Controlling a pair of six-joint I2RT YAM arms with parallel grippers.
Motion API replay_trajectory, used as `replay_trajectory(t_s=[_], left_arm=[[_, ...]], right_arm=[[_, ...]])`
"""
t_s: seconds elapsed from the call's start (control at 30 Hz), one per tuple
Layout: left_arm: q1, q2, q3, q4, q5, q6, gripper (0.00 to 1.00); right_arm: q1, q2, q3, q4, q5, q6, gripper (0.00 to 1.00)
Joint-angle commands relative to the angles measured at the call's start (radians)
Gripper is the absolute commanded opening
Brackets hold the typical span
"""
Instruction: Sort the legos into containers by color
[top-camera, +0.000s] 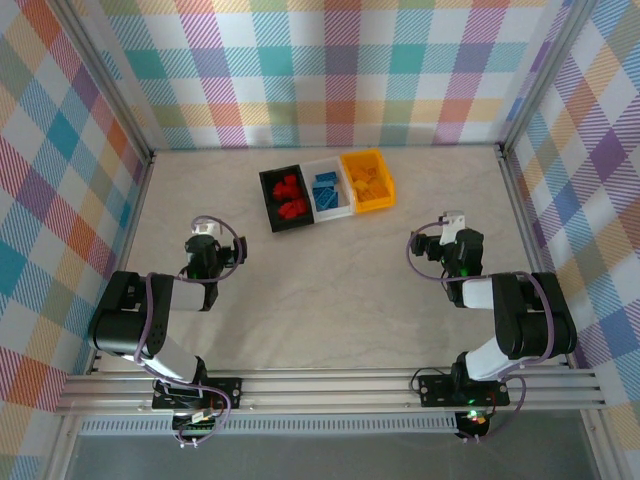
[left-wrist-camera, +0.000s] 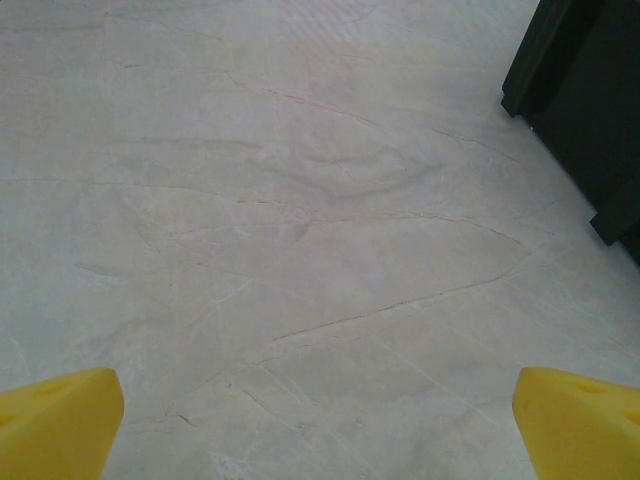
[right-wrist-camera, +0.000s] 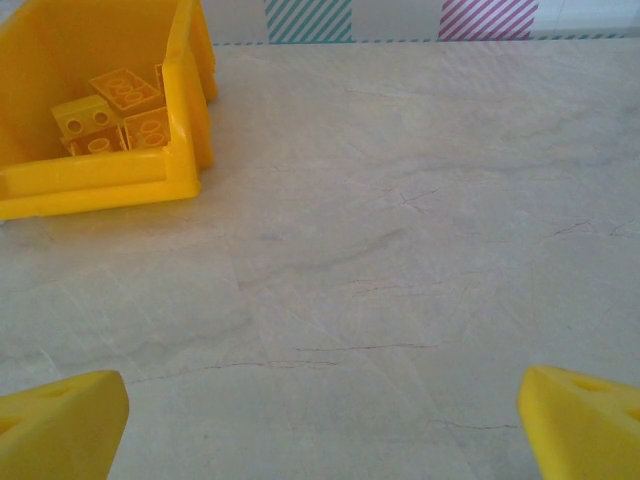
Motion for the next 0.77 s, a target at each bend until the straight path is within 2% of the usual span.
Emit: replay_trajectory(t_s=[0.0,0.73], left_arm=[[0.007,0.000,0.020,0.023,-0.002,-0.020,1.00],[0.007,-0.001,0.020,0.023,-0.003,-0.019,1.00]], right_arm=[[-0.007,0.005,0.018,-0.007,-0.018,0.015,1.00],[-0.011,0.006,0.023,-0.013,-0.025,0.018,1.00]])
